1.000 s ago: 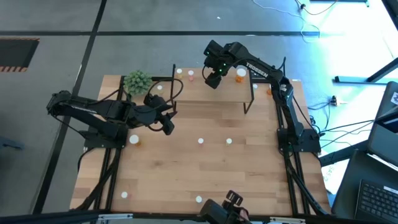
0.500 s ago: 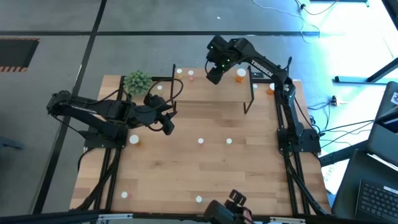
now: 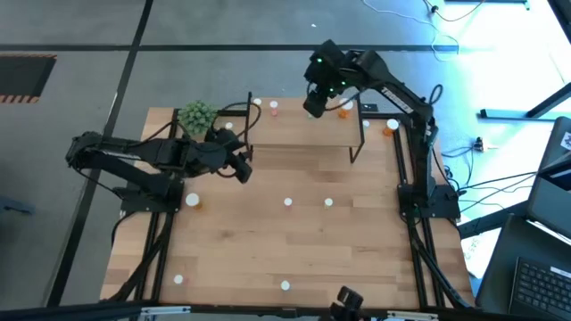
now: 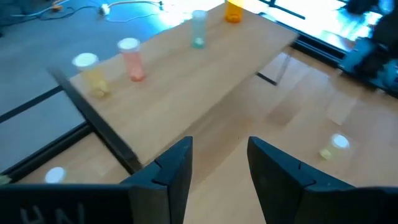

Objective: Pick and place medicine bottles onto shelf by color
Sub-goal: Adjust the pill bottles on the shelf

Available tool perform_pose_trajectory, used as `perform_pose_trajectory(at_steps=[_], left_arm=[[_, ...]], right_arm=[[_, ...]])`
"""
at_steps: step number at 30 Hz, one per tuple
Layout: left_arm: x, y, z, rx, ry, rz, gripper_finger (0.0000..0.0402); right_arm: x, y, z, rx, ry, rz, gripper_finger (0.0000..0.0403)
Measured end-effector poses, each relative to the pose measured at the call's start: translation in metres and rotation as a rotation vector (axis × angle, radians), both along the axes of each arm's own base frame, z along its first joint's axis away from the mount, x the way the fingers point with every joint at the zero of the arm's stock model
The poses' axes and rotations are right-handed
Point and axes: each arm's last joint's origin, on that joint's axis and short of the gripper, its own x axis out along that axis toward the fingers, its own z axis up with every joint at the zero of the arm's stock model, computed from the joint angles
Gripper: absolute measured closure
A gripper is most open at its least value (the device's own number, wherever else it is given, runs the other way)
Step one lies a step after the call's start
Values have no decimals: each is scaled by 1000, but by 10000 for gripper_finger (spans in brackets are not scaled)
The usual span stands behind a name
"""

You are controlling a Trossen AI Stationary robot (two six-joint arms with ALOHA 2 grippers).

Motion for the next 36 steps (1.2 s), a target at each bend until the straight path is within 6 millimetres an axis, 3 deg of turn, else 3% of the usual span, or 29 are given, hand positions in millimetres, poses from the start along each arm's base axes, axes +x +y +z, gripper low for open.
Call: perform_pose_trajectory(at_steps=[5, 10, 16, 20, 29, 36], left_arm=[[0, 16, 0, -10, -1, 55, 253], [0, 35, 2, 7, 15, 66, 253], [1, 68, 11, 65, -13, -4, 253], [-6, 91, 12, 62, -16, 8, 253], [-17, 117, 11, 52, 4, -50, 253], [-20, 123, 11, 101, 52, -48, 253]], right_arm=[[-10, 21, 23, -44, -54, 54, 216], [-10, 33, 30, -27, -85, 164, 216], [-8, 34, 30, -6, -122, 320, 216], [1, 24, 28, -17, -196, 367, 216], [37, 1, -6, -133, -189, 580, 216], [68, -22, -44, -96, -210, 510, 216]])
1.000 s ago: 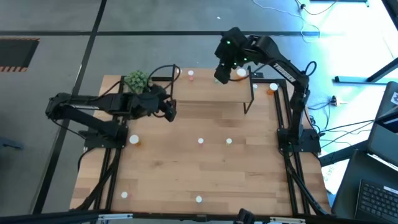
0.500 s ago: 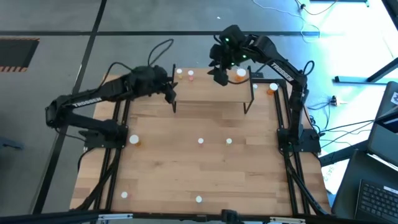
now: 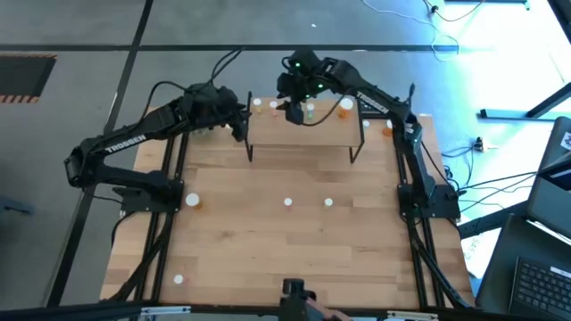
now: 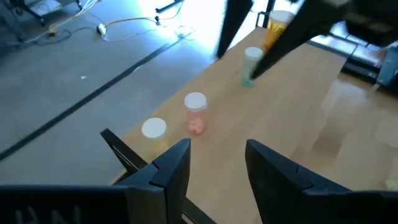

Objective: Pick and place medicine bottles onto shelf by color
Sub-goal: Adjust the pill bottles on the shelf

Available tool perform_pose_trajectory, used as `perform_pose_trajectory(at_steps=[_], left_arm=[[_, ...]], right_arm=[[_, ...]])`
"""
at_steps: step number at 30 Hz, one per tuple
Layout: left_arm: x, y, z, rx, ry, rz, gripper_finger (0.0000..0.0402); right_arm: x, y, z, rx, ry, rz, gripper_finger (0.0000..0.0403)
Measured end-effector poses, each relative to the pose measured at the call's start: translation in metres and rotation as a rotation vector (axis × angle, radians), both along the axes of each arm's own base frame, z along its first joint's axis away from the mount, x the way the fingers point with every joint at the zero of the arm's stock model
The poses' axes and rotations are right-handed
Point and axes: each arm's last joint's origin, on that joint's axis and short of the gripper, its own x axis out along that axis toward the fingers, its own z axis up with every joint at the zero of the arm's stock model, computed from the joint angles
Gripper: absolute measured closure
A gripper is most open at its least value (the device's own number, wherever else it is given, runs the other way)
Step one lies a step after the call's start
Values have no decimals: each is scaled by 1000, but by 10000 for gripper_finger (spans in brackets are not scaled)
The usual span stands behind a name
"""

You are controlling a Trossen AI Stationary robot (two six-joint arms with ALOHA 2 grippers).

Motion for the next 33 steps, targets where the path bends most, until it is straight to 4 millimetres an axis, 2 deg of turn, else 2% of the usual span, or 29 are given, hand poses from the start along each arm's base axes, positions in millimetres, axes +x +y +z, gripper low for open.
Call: perform_pose_trajectory(at_steps=[4, 15, 33], left_arm=[[0, 0, 0, 15, 15, -8, 253], [0, 0, 0, 26, 25, -15, 253], [0, 0, 0, 40, 38, -22, 253]], right_arm=[[10, -11, -14, 30, -16, -44, 216], [18, -30, -43, 117, 9, -134, 216], [20, -34, -50, 145, 16, -187, 216]])
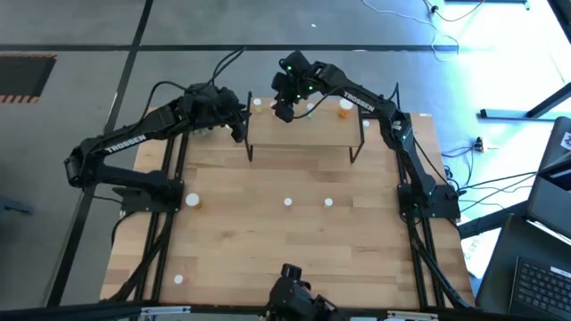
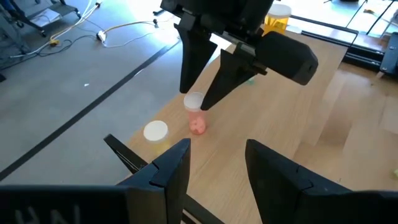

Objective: Pick and place medicine bottles onto shelf by color
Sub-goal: Adjust the pill bottles on the shelf

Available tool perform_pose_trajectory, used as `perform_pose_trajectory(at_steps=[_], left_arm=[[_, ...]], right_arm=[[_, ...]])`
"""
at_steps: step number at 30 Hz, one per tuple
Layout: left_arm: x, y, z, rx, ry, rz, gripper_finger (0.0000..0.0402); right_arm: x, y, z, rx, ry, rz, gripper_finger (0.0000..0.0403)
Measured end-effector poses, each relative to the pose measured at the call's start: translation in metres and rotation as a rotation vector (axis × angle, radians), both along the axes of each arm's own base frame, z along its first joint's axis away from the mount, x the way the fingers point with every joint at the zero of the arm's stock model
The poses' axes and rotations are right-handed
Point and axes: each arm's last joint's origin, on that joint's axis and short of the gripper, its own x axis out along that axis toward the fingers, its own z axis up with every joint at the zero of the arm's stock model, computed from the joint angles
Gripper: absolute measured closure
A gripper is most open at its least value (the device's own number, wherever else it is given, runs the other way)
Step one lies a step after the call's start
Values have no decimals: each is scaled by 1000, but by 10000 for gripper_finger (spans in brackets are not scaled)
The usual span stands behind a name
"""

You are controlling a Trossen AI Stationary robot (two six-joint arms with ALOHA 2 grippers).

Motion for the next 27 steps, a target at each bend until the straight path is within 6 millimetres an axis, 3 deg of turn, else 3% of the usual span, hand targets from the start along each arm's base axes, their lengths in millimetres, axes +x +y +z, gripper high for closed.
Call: perform_pose_trajectory(at_steps=[8, 14, 27], left_arm=[[0, 0, 0, 0, 0, 0, 253], [0, 0, 0, 0, 0, 0, 253], [0, 0, 0, 0, 0, 0, 253]], right_arm=[[1, 0, -3, 7, 5, 1, 216], [6, -4, -20, 33, 40, 5, 216], [7, -4, -19, 10, 30, 22, 227]])
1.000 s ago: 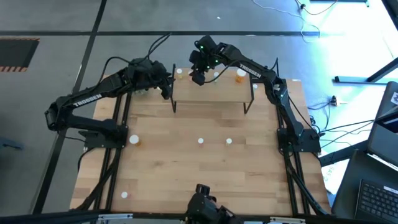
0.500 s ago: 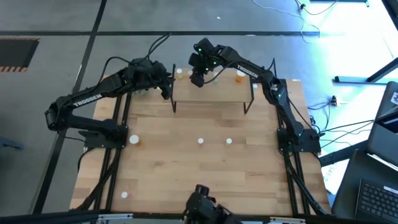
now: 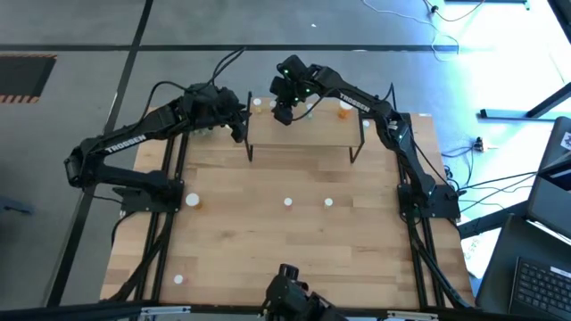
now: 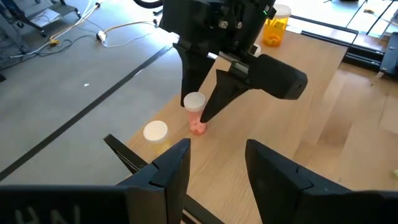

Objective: Pick and place medicine bottles onto shelf by color
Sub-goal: Adjust the pill bottles on the shelf

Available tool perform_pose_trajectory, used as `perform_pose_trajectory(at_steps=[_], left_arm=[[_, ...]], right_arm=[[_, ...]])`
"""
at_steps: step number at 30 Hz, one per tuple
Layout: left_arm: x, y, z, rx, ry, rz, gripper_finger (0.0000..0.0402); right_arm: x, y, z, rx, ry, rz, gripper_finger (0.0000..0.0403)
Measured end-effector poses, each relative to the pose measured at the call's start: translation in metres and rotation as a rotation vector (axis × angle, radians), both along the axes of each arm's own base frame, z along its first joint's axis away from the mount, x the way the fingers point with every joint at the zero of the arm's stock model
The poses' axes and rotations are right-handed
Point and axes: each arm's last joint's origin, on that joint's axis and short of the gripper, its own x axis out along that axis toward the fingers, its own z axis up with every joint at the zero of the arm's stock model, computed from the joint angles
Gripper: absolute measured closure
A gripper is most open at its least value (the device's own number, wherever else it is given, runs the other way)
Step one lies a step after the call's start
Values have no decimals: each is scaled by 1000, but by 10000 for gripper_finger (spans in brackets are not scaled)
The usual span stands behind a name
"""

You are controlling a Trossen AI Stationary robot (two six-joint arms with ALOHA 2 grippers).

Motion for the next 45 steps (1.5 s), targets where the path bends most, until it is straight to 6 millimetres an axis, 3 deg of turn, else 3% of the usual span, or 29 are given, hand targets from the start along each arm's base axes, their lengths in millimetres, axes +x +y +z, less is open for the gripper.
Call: perform_pose_trajectory(at_steps=[11, 35, 45], left_arm=[[0, 0, 0, 30, 26, -16, 253], [0, 0, 0, 31, 27, -17, 253], [0, 0, 0, 31, 27, -17, 253]], right_arm=[[0, 0, 0, -3, 1, 5, 298], [-6, 2, -1, 21, 60, 4, 298], [-14, -7, 1, 16, 81, -7, 298]])
